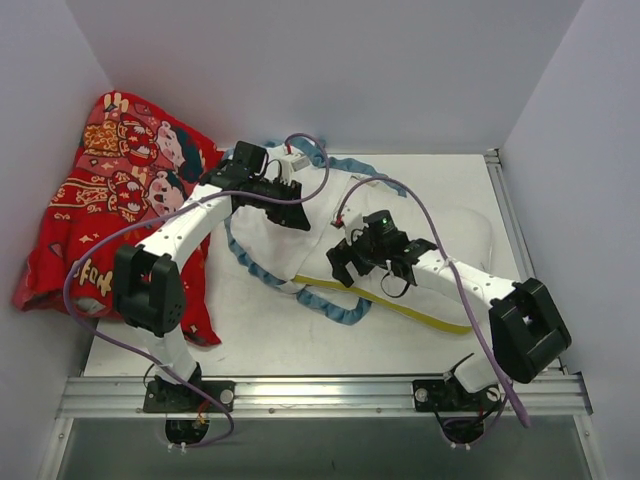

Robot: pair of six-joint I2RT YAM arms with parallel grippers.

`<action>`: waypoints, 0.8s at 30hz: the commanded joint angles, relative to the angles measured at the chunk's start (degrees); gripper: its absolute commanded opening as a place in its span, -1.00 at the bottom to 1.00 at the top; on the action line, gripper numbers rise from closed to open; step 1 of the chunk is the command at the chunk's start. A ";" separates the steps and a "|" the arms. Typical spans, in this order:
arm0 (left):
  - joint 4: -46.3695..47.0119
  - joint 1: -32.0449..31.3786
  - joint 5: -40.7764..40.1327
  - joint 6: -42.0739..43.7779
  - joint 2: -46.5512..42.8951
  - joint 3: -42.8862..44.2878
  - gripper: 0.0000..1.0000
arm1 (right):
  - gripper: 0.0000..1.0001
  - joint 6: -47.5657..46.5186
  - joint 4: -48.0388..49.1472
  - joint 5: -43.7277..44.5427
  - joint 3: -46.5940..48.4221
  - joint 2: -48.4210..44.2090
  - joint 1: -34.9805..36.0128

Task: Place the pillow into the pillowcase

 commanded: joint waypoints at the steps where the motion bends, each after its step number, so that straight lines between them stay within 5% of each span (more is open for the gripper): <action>1: 2.12 0.74 3.12 -0.86 -1.07 0.25 -0.33 | 0.82 -8.98 11.30 7.15 -3.22 -2.88 2.91; 3: 1.68 1.62 1.46 -0.86 -1.95 -0.46 -0.03 | 0.84 -12.04 15.35 7.51 -5.07 -2.45 4.66; 6: 0.97 4.17 -1.88 -0.69 -5.11 -3.08 0.13 | 0.86 -12.94 16.33 6.20 -4.56 0.44 6.61; 11: -1.23 4.79 -8.39 5.46 -15.12 -13.45 0.21 | 0.89 -13.73 16.15 3.03 -3.41 3.44 7.75; 17: 2.98 4.26 -11.11 2.13 -23.83 -29.43 0.23 | 0.98 -14.87 14.57 -1.02 -3.32 2.48 8.89; 24: 7.30 4.00 -11.56 4.32 -25.68 -35.52 0.30 | 1.00 -17.68 8.95 -8.46 1.07 7.49 8.81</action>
